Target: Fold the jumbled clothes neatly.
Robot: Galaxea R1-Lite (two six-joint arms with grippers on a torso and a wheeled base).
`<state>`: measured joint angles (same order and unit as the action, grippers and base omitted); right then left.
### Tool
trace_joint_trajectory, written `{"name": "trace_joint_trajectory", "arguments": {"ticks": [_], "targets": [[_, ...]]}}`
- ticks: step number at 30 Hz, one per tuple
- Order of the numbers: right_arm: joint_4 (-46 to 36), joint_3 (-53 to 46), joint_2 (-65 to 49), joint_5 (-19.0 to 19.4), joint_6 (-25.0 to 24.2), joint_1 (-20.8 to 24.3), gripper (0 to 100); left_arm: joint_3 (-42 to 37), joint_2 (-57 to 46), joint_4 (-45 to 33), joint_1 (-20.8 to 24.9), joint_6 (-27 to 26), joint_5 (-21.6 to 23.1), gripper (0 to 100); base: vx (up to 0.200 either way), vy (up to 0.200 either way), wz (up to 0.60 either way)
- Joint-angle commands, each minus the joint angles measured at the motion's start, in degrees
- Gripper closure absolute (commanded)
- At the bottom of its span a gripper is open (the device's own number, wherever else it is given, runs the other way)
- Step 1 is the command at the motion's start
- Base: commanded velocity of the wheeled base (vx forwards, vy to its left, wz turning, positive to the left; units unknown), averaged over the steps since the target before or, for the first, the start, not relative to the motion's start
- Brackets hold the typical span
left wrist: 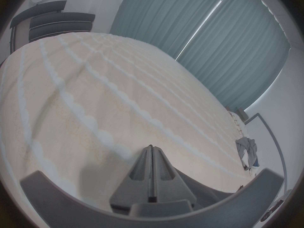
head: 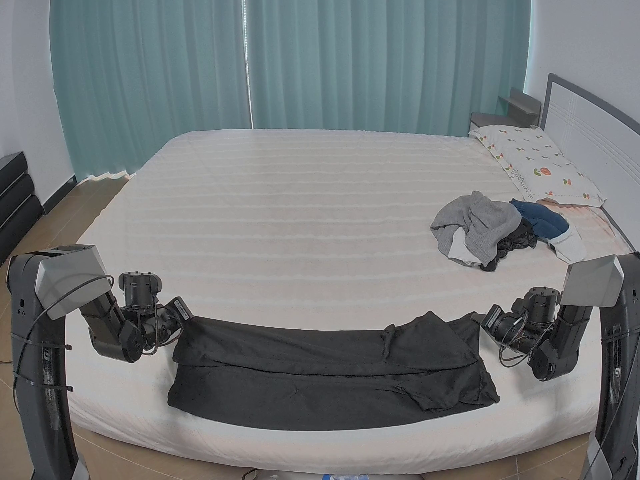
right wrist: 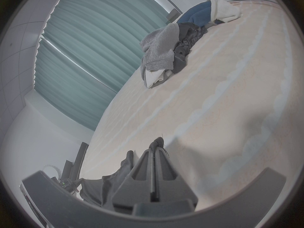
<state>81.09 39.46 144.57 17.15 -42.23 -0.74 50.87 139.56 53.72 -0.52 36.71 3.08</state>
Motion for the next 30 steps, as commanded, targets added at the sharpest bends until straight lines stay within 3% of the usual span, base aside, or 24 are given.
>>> {"name": "trace_joint_trajectory", "arguments": {"ticks": [1,10,29,30], "targets": [[1.0,0.35,1.07,0.16,-0.05,-0.22,100,-1.56,1.68,3.84,0.17,1.09,-0.18,100,0.0,0.0,0.0],[5.83,0.44,1.51,0.25,-0.31,-0.4,100,-2.88,1.59,4.72,0.17,1.0,-0.71,100,0.0,0.0,0.0],[6.54,1.06,3.35,0.16,0.04,-0.75,100,-3.23,1.77,5.25,0.17,1.17,-2.29,100,0.0,0.0,0.0],[6.54,0.97,3.35,0.16,0.04,-0.75,0,-3.59,1.77,5.25,0.17,1.17,-2.29,0,0.0,0.0,0.0]]}}
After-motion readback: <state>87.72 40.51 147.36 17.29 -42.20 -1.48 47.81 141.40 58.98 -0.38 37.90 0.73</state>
